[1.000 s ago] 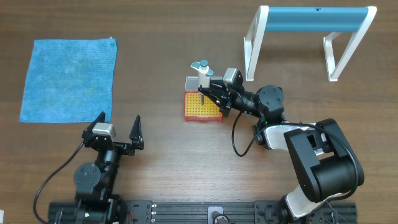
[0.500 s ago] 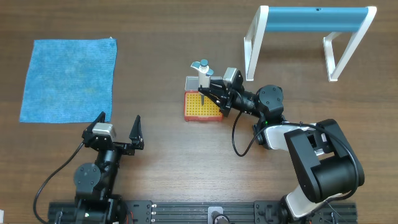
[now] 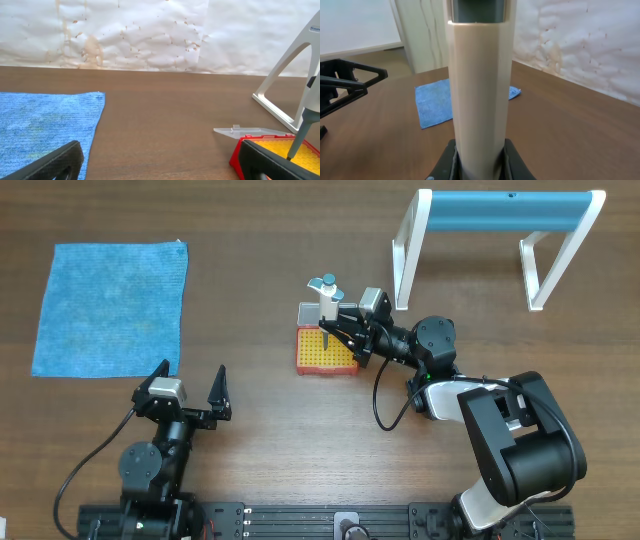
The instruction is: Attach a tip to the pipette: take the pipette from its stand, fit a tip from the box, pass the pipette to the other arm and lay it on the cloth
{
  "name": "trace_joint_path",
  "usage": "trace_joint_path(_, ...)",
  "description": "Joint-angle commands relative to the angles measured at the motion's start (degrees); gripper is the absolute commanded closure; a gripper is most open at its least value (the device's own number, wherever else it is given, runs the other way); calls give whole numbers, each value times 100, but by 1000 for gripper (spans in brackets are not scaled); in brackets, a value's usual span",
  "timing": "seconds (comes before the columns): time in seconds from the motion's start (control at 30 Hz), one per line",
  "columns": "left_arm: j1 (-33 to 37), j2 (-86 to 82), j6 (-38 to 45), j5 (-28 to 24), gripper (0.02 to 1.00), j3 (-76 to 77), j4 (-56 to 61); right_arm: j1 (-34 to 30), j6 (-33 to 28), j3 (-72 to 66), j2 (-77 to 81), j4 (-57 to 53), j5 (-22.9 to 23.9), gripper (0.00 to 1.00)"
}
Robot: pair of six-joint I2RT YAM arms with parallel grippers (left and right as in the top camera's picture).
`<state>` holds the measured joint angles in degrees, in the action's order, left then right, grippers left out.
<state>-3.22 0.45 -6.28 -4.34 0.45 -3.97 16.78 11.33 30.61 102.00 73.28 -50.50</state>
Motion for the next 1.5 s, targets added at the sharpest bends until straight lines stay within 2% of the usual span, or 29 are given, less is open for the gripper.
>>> trace_joint_path(0.03,-17,-26,11,-76,20,-13,-28,-9,66,-7,-15,57,-17,923)
trace_joint_path(0.17,-17,-26,11,-76,23,-13,-28,-9,68,-7,-17,157,-208,921)
trace_joint_path(0.43,-17,-26,11,-76,20,-13,-28,-9,37,-7,-13,-87,-101,923)
trace_joint_path(0.53,-17,-26,11,-76,20,-13,-28,-9,-181,-7,153,-345,-103,925)
trace_joint_path(0.77,-17,-26,11,-76,20,-13,-28,-9,-262,-7,391,-291,-144,923)
trace_joint_path(0.97,-17,-26,11,-76,20,-13,-31,-9,-258,61,-389,-302,-173,923)
trace_joint_path(1.1,-17,-26,11,-76,20,-13,-31,-9,-258,623,-1333,-1104,-542,925)
trace_joint_path(1.3,-17,-26,11,-76,20,-13,-28,-9,-260,2520,-2380,-3777,-555,923)
trace_joint_path(1.5,-17,-26,11,-76,20,-13,-28,-9,-258,2588,-2409,-4323,-619,923)
